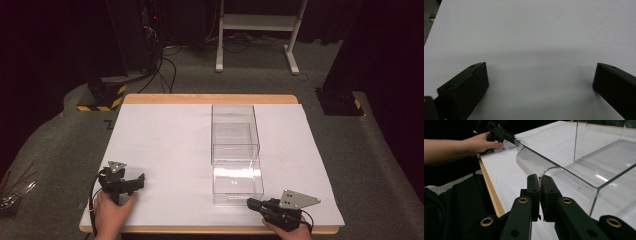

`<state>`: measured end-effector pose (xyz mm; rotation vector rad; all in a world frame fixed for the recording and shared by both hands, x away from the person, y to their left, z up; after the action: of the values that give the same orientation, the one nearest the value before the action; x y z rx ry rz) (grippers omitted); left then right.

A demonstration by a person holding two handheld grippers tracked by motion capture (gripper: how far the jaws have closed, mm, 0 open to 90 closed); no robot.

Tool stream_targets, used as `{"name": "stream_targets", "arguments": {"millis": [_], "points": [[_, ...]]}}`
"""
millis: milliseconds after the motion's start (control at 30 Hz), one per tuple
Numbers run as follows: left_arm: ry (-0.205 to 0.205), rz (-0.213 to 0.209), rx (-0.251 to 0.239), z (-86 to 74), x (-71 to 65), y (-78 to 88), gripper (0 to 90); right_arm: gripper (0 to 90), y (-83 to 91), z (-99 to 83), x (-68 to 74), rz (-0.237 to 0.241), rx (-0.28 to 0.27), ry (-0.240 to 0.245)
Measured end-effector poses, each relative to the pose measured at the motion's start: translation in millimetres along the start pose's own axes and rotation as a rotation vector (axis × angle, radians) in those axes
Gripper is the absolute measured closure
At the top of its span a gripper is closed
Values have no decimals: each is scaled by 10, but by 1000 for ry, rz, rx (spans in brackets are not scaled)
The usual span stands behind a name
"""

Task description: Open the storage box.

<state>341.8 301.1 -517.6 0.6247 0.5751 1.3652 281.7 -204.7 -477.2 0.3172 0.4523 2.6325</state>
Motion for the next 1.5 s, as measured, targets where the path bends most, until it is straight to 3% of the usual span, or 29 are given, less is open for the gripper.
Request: {"name": "stream_targets", "arguments": {"millis": [400,633,1000,1333,1500], "points": [[0,0,0,0,0,0,4,854,-39,1,-74,-14,-6,-12],[0,0,0,0,0,0,4,702,54,9,-84,-29,-41,-47],[0,0,0,0,0,0,4,756,230,63,-65,-48,-109,-25],[0,0,0,0,0,-1,4,727,303,191,-140,-126,-152,-4],[0,0,0,0,0,-1,4,701,329,244,-226,-205,-161,6]]}}
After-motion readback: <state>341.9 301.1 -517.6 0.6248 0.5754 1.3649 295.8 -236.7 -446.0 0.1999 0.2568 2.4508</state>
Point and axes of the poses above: each handheld gripper's, and its own axes: y roughly backward along the jaws, z roughly out of its top, x roughly to its left, the point moved 1 cm from there along -y, roughly forward along the jaws, and after that the axes turned 2 degrees about -z, right-handed, at the moved point
